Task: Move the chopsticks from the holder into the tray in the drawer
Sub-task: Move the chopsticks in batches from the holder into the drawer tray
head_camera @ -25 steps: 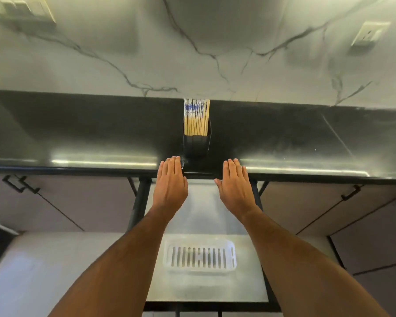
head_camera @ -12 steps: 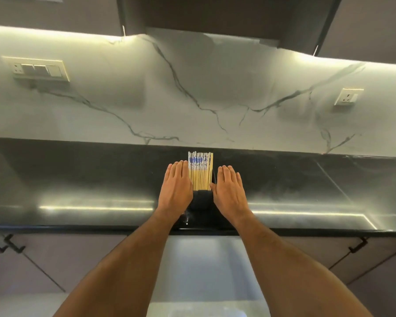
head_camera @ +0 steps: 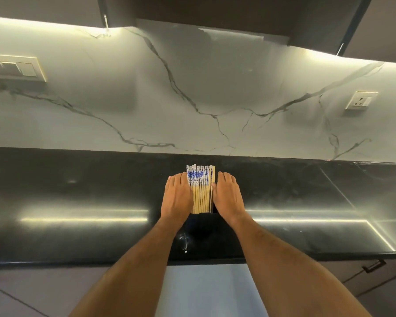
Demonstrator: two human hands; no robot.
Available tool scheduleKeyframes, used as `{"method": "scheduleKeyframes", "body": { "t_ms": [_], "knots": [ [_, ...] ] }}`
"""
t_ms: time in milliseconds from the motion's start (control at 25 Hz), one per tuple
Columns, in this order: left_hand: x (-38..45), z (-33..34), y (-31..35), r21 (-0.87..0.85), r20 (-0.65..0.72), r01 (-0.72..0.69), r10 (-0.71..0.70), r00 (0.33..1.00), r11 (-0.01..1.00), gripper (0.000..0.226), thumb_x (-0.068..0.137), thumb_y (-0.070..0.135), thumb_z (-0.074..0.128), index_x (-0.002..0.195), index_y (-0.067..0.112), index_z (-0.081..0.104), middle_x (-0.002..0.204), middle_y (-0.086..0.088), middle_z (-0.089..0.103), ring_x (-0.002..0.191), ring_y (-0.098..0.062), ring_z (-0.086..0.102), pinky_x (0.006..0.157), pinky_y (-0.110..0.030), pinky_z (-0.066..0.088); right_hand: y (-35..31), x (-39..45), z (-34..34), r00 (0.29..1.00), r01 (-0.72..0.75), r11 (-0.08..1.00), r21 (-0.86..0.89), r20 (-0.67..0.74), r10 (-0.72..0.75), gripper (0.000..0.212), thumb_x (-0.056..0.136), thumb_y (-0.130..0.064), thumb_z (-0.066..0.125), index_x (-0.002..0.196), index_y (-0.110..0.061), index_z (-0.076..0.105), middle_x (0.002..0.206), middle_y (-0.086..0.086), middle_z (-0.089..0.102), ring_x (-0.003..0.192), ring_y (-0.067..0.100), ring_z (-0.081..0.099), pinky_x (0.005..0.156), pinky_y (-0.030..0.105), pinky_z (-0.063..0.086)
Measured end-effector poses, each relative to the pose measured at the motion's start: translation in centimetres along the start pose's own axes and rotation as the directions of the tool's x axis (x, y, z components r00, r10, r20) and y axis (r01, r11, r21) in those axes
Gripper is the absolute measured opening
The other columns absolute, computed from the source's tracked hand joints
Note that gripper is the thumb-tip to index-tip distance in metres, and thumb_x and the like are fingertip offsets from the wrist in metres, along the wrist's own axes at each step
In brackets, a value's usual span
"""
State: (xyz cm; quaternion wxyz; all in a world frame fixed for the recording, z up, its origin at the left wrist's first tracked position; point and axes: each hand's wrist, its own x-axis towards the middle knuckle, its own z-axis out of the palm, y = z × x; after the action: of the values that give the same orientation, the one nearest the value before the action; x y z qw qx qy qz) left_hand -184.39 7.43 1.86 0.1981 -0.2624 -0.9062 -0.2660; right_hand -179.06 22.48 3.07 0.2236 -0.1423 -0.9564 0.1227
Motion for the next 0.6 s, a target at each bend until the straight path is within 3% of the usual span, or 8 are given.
{"method": "scheduleKeyframes", "body": {
  "t_ms": [120, 280, 400, 600],
  "knots": [
    [1.7, 2.2, -1.0, -0.057, -0.041, 0.038, -0.040, 0.998, 0.998, 0.014, 0.098, 0.011, 0.059, 0.109, 0.003, 0.061, 0.102, -0.012, 0.068, 0.092, -0.026, 0.064, 0.086, -0.040, 0.054, 0.9, 2.5, 2.1, 0.997, -0.072, 0.995, 0.075, 0.044, 0.069, 0.017, 0.101, -0.020, 0.058, 0.116, -0.013, 0.057, 0.112, 0.002, 0.061, 0.100, 0.014, 0.056, 0.085, 0.024, 0.050],
    [3.7, 4.6, -1.9, -0.164, 0.050, 0.206, -0.200, 0.979, 0.965, 0.023, 0.104, 0.019, 0.050, 0.122, 0.008, 0.058, 0.112, -0.006, 0.064, 0.099, -0.018, 0.059, 0.091, -0.033, 0.050, 1.5, 4.9, 4.5, 0.978, -0.201, 0.960, 0.196, 0.092, 0.186, 0.020, 0.101, -0.023, 0.058, 0.117, -0.012, 0.059, 0.111, 0.002, 0.061, 0.097, 0.011, 0.053, 0.079, 0.021, 0.044],
    [4.8, 6.5, -2.7, -0.194, 0.099, 0.282, -0.267, 0.958, 0.940, 0.020, 0.104, 0.023, 0.050, 0.117, 0.011, 0.060, 0.107, -0.003, 0.064, 0.094, -0.014, 0.058, 0.086, -0.032, 0.054, 2.0, 6.4, 6.4, 0.954, -0.296, 0.920, 0.258, 0.118, 0.275, 0.021, 0.099, -0.022, 0.062, 0.118, -0.012, 0.060, 0.110, 0.003, 0.063, 0.094, 0.010, 0.053, 0.076, 0.021, 0.041],
    [5.3, 8.0, -3.3, -0.214, 0.137, 0.357, -0.334, 0.933, 0.909, 0.009, 0.103, 0.023, 0.053, 0.097, 0.019, 0.057, 0.095, 0.003, 0.060, 0.077, -0.007, 0.054, 0.063, -0.015, 0.037, 2.5, 6.8, 7.9, 0.925, -0.375, 0.840, 0.391, 0.102, 0.366, 0.016, 0.095, -0.019, 0.069, 0.110, -0.013, 0.067, 0.103, 0.000, 0.069, 0.088, 0.007, 0.061, 0.062, 0.010, 0.037]
  ]
}}
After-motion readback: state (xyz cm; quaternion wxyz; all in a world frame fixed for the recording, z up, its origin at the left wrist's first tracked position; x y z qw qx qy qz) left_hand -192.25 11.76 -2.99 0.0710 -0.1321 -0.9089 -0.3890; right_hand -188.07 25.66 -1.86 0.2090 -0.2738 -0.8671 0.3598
